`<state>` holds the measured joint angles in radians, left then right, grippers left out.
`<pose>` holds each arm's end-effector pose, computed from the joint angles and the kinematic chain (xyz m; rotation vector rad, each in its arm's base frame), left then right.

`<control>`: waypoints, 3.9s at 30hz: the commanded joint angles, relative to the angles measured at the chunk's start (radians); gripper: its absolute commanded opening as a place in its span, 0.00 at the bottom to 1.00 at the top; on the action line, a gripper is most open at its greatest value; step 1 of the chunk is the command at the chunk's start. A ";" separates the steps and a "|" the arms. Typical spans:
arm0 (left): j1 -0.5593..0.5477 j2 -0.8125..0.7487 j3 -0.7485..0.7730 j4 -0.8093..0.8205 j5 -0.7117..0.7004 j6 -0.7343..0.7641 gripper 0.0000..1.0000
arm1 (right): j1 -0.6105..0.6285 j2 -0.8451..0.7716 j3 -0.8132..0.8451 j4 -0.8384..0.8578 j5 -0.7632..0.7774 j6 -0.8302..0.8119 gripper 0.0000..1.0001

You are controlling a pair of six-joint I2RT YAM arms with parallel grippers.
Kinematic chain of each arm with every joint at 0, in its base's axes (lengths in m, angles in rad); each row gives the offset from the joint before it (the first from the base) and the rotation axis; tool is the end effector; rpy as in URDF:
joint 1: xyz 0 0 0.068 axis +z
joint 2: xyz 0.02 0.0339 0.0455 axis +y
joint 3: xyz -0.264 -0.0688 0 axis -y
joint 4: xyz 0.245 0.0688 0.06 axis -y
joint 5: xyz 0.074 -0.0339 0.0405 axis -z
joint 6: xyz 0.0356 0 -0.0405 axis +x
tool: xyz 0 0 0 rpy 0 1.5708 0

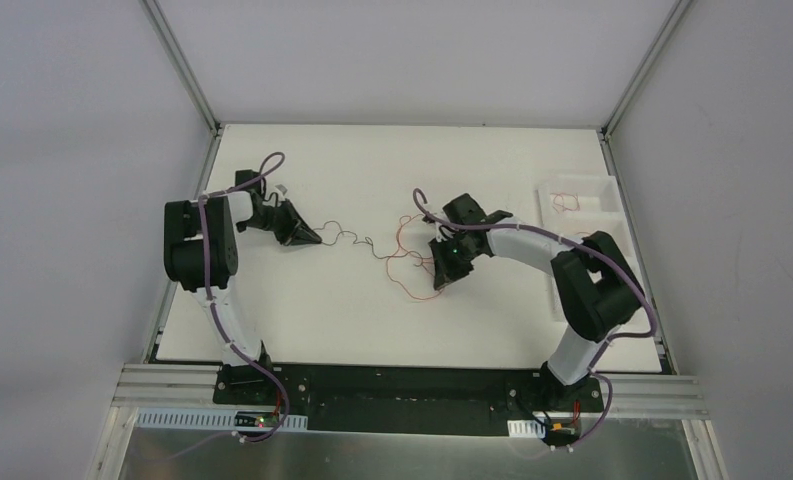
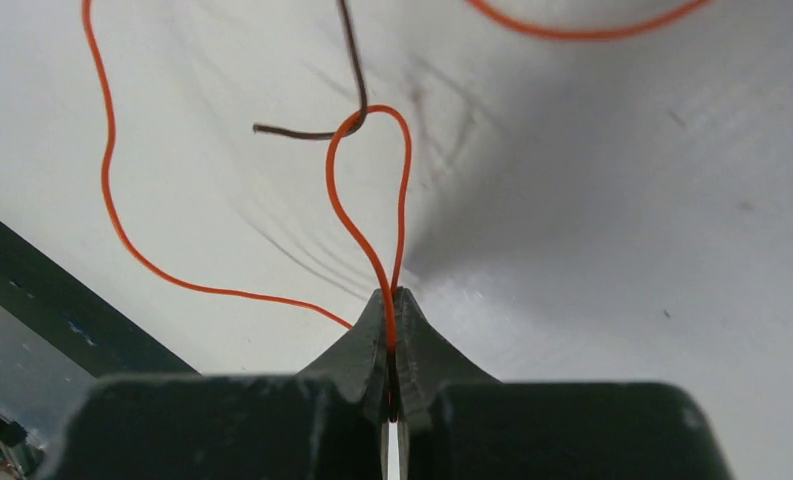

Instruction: Untangle the cables

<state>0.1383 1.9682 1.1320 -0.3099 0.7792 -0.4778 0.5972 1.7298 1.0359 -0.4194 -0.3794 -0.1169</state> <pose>0.3717 0.0265 0.1248 -0.5752 2.5751 -1.1593 0.2703 0.1997 0.1676 -1.0621 2.5002 0.6564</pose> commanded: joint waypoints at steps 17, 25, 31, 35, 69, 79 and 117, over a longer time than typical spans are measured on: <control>0.312 -0.165 0.036 -0.235 -0.463 0.314 0.00 | -0.289 -0.332 -0.024 -0.388 0.048 -0.338 0.00; 0.202 -0.172 0.005 -0.246 -0.130 0.338 0.00 | -0.243 -0.346 0.077 -0.378 -0.059 -0.332 0.00; 0.055 -0.224 -0.041 -0.245 -0.089 0.348 0.00 | -0.155 -0.216 0.261 -0.311 -0.069 -0.286 0.00; 0.045 -0.202 -0.033 -0.245 -0.090 0.333 0.00 | -0.146 -0.032 0.427 -0.304 -0.122 -0.169 0.05; 0.045 -0.183 -0.048 -0.222 -0.091 0.306 0.00 | -0.098 0.024 0.168 -0.272 0.008 -0.811 0.66; 0.046 -0.197 -0.046 -0.222 -0.090 0.298 0.00 | -0.056 -0.045 0.177 -0.146 -0.008 -0.905 0.00; 0.021 -0.179 -0.006 -0.221 -0.078 0.311 0.00 | -0.034 0.013 0.330 -0.273 -0.046 -0.842 0.00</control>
<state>0.1768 1.8137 1.0977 -0.5278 0.6769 -0.1867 0.5896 1.9160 1.3239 -0.5564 -0.3744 -1.0756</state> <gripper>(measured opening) 0.011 0.017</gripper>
